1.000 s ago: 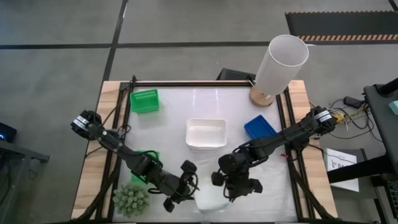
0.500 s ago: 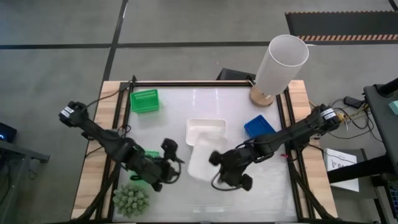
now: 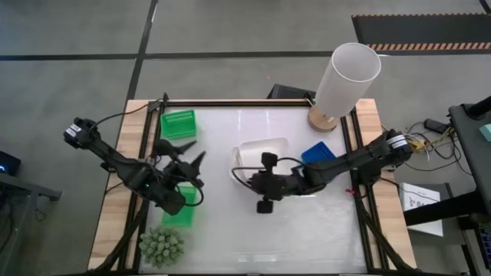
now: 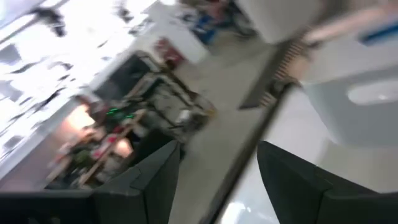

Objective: Stack baskets by color
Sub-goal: Stack the bottom white bin on the top white bins

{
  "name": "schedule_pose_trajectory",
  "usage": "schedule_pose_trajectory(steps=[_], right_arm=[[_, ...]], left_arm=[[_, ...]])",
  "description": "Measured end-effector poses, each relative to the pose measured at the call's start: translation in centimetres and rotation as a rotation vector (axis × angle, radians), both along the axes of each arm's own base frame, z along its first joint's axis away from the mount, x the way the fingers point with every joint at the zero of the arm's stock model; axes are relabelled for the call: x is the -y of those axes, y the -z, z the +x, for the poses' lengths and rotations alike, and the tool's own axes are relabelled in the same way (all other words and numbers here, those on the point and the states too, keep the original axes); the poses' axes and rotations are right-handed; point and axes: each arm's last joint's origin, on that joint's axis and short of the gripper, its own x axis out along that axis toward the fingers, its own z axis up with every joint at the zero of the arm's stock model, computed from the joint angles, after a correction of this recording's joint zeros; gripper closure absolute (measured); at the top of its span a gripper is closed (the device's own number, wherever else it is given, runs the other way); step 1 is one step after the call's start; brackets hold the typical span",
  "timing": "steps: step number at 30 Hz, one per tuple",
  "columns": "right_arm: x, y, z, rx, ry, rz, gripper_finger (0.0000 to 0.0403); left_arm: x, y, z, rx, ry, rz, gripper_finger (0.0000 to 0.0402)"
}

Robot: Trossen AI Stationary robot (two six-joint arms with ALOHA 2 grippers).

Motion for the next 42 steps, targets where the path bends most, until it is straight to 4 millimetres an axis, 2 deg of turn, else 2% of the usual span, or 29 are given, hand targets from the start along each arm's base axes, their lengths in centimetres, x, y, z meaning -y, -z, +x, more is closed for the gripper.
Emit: schedule_pose_trajectory(steps=[5, 12, 20, 26, 34, 42], right_arm=[[0.7, -0.3, 2.7, -0.006, 0.135, 0.009, 0.0392], [2.2, 0.4, 6.1, -0.116, 0.288, 0.069, 0.0392], [2.0, 1.6, 8.7, -0.23, 0.277, 0.079, 0.0392], [1.8, 2.0, 9.2, -0.27, 0.228, 0.102, 0.0392], [2.3, 2.4, 9.3, -0.276, 0.261, 0.105, 0.0386], [2.6, 2.4, 9.2, -0.272, 0.278, 0.081, 0.0314]], left_arm=[[-0.8, 1.6, -1.2, 0.099, -0.075, 0.043, 0.0201], [-1.7, 1.6, -1.8, 0.099, -0.098, 0.049, 0.0201], [-1.8, 1.6, -1.9, 0.081, -0.097, 0.062, 0.0201], [-1.8, 2.0, -2.0, 0.077, -0.096, 0.064, 0.0201], [-1.7, 3.1, -1.9, 0.079, -0.096, 0.063, 0.0201], [-1.6, 3.6, -1.7, 0.103, -0.097, 0.045, 0.0201]])
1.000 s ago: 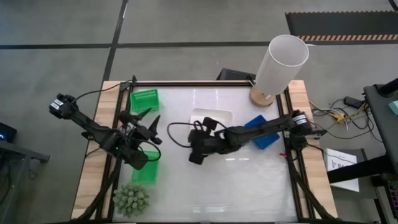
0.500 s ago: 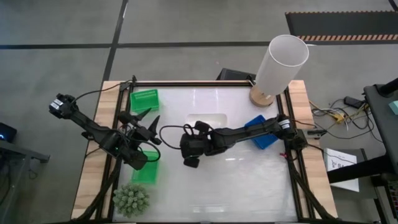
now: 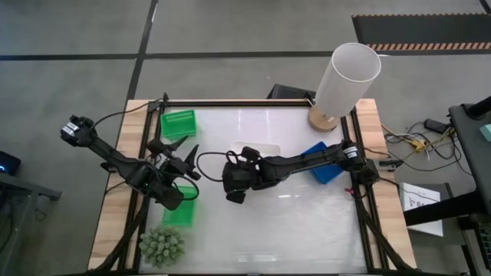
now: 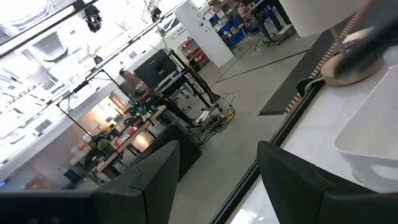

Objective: Stack baskets by color
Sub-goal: Stack the bottom white bin on the top white bins, then stack the bottom green bin on the other green bins

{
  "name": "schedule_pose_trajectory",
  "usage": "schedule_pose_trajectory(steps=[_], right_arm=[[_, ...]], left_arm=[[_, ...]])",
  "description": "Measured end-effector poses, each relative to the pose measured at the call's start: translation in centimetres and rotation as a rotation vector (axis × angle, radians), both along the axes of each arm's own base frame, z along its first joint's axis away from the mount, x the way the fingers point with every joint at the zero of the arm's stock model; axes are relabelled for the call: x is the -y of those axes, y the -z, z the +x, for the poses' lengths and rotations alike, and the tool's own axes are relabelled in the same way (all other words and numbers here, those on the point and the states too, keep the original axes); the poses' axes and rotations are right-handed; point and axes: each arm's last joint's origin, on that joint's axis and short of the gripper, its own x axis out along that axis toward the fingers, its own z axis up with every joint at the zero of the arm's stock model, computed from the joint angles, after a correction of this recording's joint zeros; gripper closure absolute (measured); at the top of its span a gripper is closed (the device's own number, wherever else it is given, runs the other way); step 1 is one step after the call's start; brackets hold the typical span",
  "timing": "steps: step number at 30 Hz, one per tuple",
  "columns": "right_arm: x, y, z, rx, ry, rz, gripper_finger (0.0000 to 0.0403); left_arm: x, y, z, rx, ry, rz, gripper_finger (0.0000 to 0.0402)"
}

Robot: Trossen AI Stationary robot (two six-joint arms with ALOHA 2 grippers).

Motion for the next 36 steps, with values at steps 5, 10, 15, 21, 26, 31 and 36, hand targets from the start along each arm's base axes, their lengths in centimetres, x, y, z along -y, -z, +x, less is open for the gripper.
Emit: schedule_pose_trajectory(steps=[5, 10, 15, 21, 26, 31, 36], right_arm=[[0.2, -1.4, -1.2, -0.045, -0.034, -0.028, 0.0295], [-0.5, -2.7, -3.6, -0.094, -0.063, -0.045, 0.0294], [-1.5, -3.0, -7.2, -0.105, -0.091, -0.043, 0.0298], [-1.4, -1.5, -11.7, -0.009, -0.071, -0.043, 0.0332], [-0.4, 0.2, -15.0, 0.11, -0.084, -0.022, 0.037], [0.6, 1.0, -17.9, 0.229, -0.144, -0.042, 0.0392], [1.4, 1.2, -20.4, 0.352, -0.207, -0.075, 0.0394]], left_arm=[[0.1, 0.0, 0.2, -0.003, 0.03, -0.043, 0.0201], [0.7, -0.3, 0.9, -0.079, 0.168, -0.156, 0.0201], [2.1, -1.1, 2.9, -0.114, 0.45, -0.238, 0.0201], [3.4, -1.5, 5.8, -0.091, 0.714, -0.204, 0.0201], [2.8, -0.6, 7.5, -0.078, 0.668, -0.241, 0.0201], [2.2, 0.8, 8.4, -0.002, 0.578, -0.429, 0.0201], [2.1, 2.0, 8.3, 0.049, 0.467, -0.67, 0.0202]])
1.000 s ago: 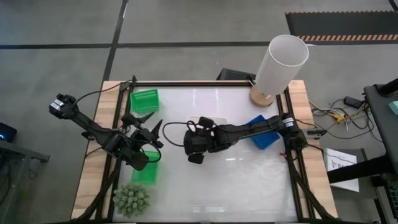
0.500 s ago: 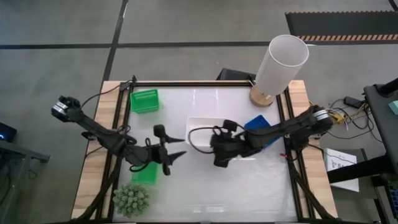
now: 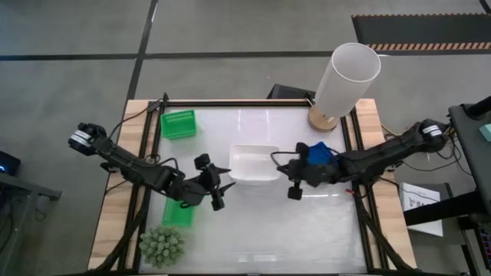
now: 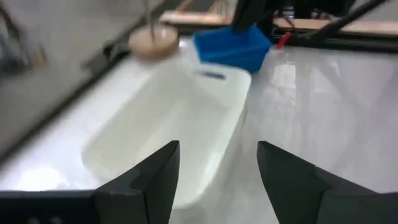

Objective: Stack baskets by color
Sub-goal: Stack the bottom green bin on the other green bins

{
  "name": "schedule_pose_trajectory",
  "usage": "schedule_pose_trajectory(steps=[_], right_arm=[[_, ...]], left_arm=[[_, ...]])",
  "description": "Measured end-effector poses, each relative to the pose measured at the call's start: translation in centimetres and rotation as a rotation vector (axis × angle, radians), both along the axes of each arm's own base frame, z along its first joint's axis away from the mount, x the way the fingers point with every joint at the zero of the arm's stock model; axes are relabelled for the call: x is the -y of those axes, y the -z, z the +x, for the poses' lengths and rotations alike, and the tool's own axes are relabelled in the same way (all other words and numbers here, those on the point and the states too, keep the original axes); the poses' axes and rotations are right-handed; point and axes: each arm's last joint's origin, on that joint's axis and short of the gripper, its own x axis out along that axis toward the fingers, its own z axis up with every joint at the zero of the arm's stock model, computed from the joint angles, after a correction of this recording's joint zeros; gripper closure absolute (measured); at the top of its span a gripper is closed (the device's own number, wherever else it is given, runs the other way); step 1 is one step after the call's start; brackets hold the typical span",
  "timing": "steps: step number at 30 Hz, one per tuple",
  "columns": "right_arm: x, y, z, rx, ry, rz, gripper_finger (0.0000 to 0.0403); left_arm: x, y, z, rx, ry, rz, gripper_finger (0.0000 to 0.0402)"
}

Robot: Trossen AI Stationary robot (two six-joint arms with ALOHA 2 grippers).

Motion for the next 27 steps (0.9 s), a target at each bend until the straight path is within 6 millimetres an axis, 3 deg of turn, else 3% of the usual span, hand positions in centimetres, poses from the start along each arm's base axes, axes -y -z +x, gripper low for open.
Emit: schedule_pose_trajectory(steps=[9, 17, 21, 27], right_arm=[[1.0, 0.0, -3.2, 0.089, -0.025, -0.011, 0.0394], [1.2, -0.4, -4.0, 0.103, -0.056, -0.051, 0.0394], [1.2, -0.9, -4.0, 0.098, -0.102, -0.121, 0.0394], [1.2, -1.4, -3.9, 0.096, -0.136, -0.182, 0.0394]], left_arm=[[0.7, 0.1, 0.5, -0.23, -0.173, -0.414, 0.0266], [2.2, 2.2, 1.2, -0.744, -0.576, -0.71, 0.0335], [3.9, 2.6, 1.3, -0.838, -0.582, -0.823, 0.0336], [4.1, 2.7, 0.5, -0.806, -0.71, -0.869, 0.0297]])
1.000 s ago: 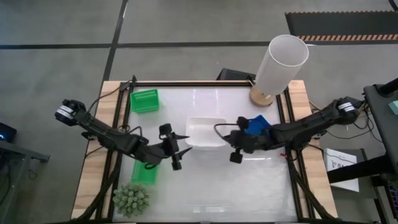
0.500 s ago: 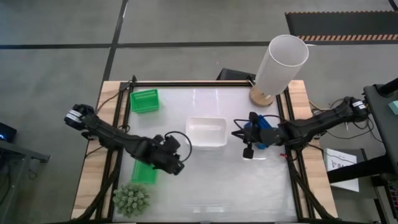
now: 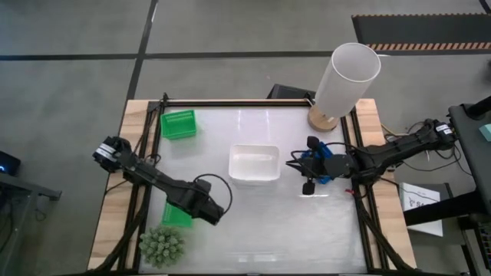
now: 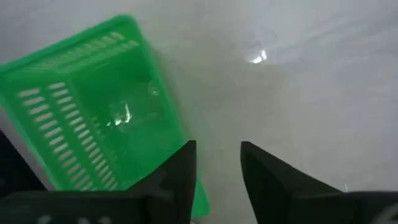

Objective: Stack baskets by color
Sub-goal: Stack the bottom green bin on the other green bins, then stack the bottom green bin on the top green bins

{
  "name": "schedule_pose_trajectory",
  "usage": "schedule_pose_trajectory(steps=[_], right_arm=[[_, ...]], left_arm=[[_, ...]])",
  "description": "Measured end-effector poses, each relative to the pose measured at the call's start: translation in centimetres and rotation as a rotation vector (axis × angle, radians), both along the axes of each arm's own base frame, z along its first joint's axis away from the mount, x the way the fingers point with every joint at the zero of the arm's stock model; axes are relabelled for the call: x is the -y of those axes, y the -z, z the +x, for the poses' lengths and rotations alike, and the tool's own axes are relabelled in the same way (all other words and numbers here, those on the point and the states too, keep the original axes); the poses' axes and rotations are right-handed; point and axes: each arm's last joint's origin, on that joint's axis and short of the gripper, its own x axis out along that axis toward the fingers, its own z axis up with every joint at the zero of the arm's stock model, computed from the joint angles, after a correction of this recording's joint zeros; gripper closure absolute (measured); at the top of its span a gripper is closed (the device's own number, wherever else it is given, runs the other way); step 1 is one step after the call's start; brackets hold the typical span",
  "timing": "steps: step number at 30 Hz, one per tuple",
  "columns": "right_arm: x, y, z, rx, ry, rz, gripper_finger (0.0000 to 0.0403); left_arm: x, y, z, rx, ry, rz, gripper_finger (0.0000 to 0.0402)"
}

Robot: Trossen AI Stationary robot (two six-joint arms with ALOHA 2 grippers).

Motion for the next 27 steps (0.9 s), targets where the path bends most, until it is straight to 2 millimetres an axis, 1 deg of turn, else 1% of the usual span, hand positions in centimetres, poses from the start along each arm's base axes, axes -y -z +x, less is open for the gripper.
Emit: schedule_pose_trajectory(steps=[5, 8, 10, 13, 18, 19, 23, 25, 27], right_arm=[[0.0, 0.2, -0.1, -0.026, -0.001, -0.009, 0.0394], [0.1, 0.7, -0.4, -0.078, 0.005, -0.014, 0.0394], [0.1, 0.9, -0.5, -0.093, 0.012, -0.008, 0.0394], [0.2, 0.9, -0.5, -0.095, 0.015, -0.006, 0.0394], [0.1, 0.9, -0.4, -0.088, 0.014, -0.005, 0.0394], [0.1, 0.9, -0.4, -0.088, 0.015, -0.004, 0.0394], [0.1, 0.9, -0.4, -0.086, 0.019, 0.005, 0.0394], [0.1, 0.9, -0.4, -0.084, 0.022, 0.01, 0.0394], [0.1, 0.9, -0.4, -0.085, 0.022, 0.01, 0.0394]], left_arm=[[-0.3, 1.6, -0.5, -0.03, -0.042, 0.05, 0.0251], [-0.5, 3.1, -0.7, -0.016, -0.044, 0.068, 0.0249], [-0.6, 4.1, -0.8, -0.005, -0.047, 0.065, 0.026], [-1.1, 5.5, -1.5, -0.043, -0.09, 0.072, 0.0293], [-1.4, 7.0, -2.2, -0.064, -0.127, 0.061, 0.0383], [-1.3, 7.1, -2.0, -0.048, -0.127, 0.051, 0.0391], [-1.3, 6.9, -1.9, -0.048, -0.073, 0.049, 0.04], [-1.2, 6.4, -1.6, -0.035, -0.028, 0.038, 0.0401], [-1.2, 5.4, -1.5, -0.036, 0.025, 0.025, 0.0401]])
